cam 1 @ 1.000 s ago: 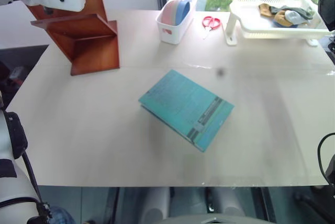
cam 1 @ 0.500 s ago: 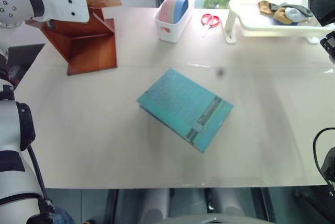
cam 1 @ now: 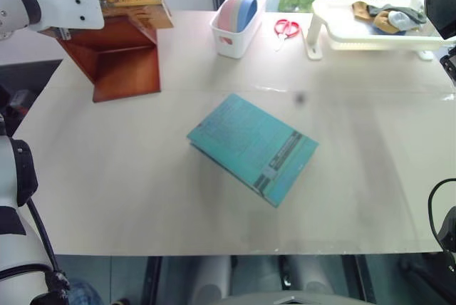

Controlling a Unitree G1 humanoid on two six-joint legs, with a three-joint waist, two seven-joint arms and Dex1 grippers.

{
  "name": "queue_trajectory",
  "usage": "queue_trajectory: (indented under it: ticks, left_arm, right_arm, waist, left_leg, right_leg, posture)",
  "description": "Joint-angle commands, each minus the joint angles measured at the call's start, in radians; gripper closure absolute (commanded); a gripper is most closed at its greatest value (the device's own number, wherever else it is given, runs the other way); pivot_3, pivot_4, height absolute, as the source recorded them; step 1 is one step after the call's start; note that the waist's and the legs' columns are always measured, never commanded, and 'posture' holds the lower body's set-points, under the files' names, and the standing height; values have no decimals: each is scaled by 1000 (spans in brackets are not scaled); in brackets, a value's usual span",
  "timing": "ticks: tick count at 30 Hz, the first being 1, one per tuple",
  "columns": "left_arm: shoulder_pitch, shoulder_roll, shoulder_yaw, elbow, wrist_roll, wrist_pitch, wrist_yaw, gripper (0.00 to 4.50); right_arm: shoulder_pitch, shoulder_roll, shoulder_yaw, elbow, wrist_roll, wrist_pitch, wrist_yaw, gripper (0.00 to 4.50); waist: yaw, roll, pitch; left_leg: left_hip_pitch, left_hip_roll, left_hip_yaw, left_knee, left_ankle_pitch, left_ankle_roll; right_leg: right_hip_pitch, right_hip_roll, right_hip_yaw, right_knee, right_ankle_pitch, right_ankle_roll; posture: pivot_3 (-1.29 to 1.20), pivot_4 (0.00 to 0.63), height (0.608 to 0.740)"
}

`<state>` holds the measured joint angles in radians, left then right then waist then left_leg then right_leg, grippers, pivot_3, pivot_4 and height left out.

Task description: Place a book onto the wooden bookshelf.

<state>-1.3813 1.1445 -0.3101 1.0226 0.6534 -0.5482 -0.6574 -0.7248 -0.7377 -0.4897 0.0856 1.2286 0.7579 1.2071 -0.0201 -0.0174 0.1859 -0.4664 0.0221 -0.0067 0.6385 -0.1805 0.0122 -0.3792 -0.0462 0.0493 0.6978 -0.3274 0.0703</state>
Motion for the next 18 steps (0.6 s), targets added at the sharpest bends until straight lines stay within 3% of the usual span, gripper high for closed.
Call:
queue_trajectory:
  ticks: [1, 4, 9, 13, 18]
  left_arm:
    - [61, 62, 85, -105, -99, -2, -33, 10]
    - [249, 83, 228, -249, -329, -23, -101, 10]
    - [608, 57, 474, -607, -653, 167, -184, 10]
    - [888, -23, 622, -960, -939, 633, -220, 10]
    - [1182, -156, 718, -1272, -1158, 986, -158, 10]
  right_arm:
    - [-8, -35, -41, -17, 9, -4, 2, 0]
    - [-1, -83, -60, 11, 10, 20, 17, 0]
    - [43, -152, -63, 44, 4, 77, 47, 0]
    - [175, -189, -26, 33, -121, 27, 81, 0]
    - [413, -170, -11, 39, -320, -142, 113, 0]
  waist:
    - [0, 0, 0]
    - [2, 0, 0]
    - [6, 0, 0]
    - [6, 1, -1]
    - [4, 2, -2]
  left_leg:
    - [0, 0, 0, 0, 0, 0]
    - [0, 1, -1, 1, 0, 0]
    - [0, 3, -1, 2, 0, 0]
    - [1, 3, -2, 4, 0, 0]
    - [4, 4, -3, 6, 0, 0]
  right_leg:
    - [0, 0, 0, 0, 0, 0]
    - [0, 0, -1, 0, 0, 0]
    - [1, -2, -1, 1, 0, 0]
    - [2, -2, -1, 2, 0, 0]
    - [2, -1, 2, 8, 0, 0]
  posture:
    - [0, 150, 740]
    - [0, 150, 740]
    - [0, 150, 740]
    - [0, 150, 740]
    - [0, 150, 740]
